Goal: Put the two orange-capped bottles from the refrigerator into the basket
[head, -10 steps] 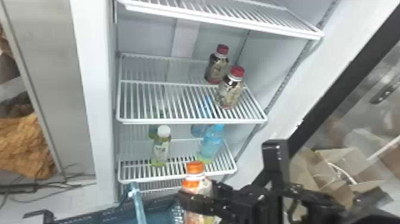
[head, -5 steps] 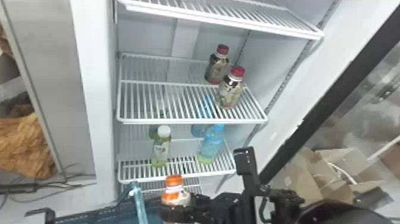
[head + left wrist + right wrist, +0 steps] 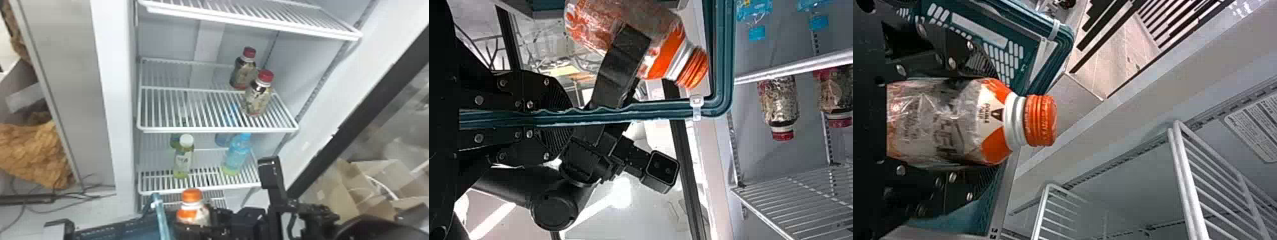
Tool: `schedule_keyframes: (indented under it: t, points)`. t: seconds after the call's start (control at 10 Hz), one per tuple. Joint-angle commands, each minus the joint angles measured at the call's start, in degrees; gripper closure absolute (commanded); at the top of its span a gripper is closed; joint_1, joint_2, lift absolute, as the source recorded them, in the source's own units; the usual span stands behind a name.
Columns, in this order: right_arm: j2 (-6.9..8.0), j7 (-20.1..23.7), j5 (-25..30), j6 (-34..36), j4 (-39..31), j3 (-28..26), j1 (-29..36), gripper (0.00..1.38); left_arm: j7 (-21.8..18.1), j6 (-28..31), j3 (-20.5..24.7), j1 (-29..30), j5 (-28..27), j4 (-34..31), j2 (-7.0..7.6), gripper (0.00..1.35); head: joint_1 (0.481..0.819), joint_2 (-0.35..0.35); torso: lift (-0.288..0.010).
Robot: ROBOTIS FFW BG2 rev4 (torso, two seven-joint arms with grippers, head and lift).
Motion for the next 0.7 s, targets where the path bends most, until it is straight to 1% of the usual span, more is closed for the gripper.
schedule_keyframes:
  t: [0.0, 0.1, 0.2, 0.3, 0.4, 0.6]
  points:
    - [-0.21, 0.5, 0.9, 0.5, -0.6, -0.1, -0.1, 0.15, 0.0, 0.0, 0.0, 0.0, 0.0, 0.1, 0.00, 1.21, 0.695, -0.303, -0.040]
    - [-0.21, 0.6, 1.7, -0.2, -1.2, -0.2, -0.1, 0.06, 0.0, 0.1, 0.0, 0.0, 0.1, 0.1, 0.00, 1.21, 0.695, -0.307, -0.040]
    - [-0.21, 0.7, 2.3, -1.7, -1.6, -0.2, 0.2, 0.09, 0.0, 0.4, 0.0, 0.0, 0.1, 0.1, 0.00, 1.21, 0.695, -0.309, -0.040]
    - [-0.21, 0.8, 3.2, -3.7, -2.4, -0.2, 0.7, 0.09, 0.0, 0.4, 0.0, 0.0, 0.1, -0.1, 0.00, 1.21, 0.695, -0.312, -0.040]
    - [0.32, 0.7, 5.6, -7.9, -4.4, -0.7, 1.7, 0.09, 0.0, 0.4, 0.2, 0.1, 0.1, 0.1, -0.09, 1.21, 0.695, -0.313, -0.040]
    - [1.29, -1.1, 6.5, -20.0, -5.0, -1.6, 4.3, 0.09, 0.0, 0.3, 0.3, 0.3, 0.1, 0.1, -0.09, 1.21, 0.695, -0.319, -0.040]
